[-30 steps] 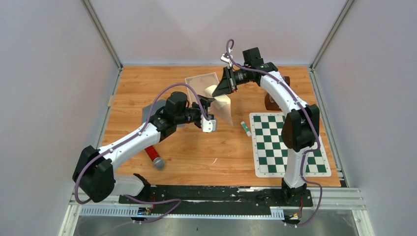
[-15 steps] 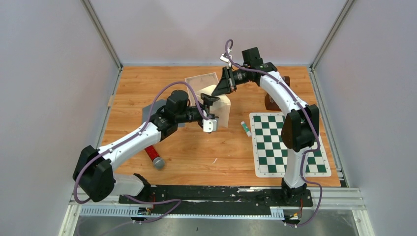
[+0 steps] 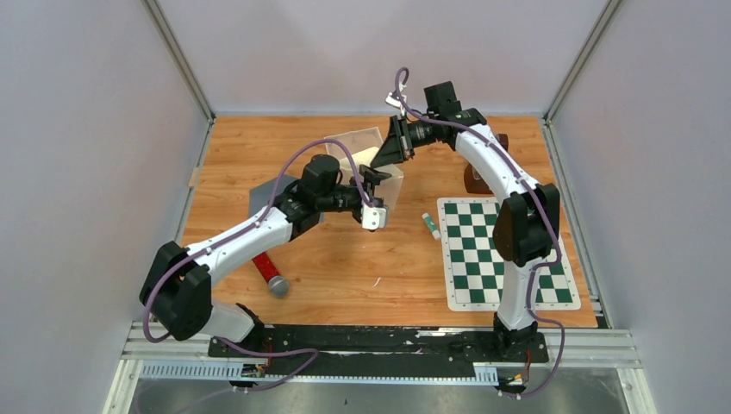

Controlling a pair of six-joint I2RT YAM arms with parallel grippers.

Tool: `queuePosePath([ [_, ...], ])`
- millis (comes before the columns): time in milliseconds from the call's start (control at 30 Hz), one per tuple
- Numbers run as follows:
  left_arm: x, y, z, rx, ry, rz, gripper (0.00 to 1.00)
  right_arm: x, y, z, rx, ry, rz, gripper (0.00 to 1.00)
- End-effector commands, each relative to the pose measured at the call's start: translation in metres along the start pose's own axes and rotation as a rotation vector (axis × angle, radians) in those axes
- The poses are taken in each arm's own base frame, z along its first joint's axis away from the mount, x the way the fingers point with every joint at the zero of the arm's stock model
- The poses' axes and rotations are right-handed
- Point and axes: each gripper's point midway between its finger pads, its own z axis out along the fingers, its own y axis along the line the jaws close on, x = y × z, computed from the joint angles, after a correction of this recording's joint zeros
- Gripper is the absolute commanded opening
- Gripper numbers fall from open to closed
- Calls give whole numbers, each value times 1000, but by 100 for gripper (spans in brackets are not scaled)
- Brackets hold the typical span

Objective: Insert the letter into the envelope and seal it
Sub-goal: Place the envelope at the center of the board.

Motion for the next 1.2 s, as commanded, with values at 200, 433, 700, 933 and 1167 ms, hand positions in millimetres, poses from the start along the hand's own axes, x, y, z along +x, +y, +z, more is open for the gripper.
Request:
queuePosePath([
  [200,-9,9,6,10,-25,39,82,-16,21,-6,-48,-26,-74,0],
  [433,11,3,11,17,41,49,83,-17,27,-8,-49,-30,-91,0],
  [700,-29,42,-19,-141,-20,85,88,-16,14,-16,-13,-48,-65,0],
  [933,-30,36,-70,-207,103,61,91,-24,4,-21,99,-88,-64,0],
  [1167,-6,16,-104,-275,244,76,91,-21,6,-23,117,-90,-42,0],
])
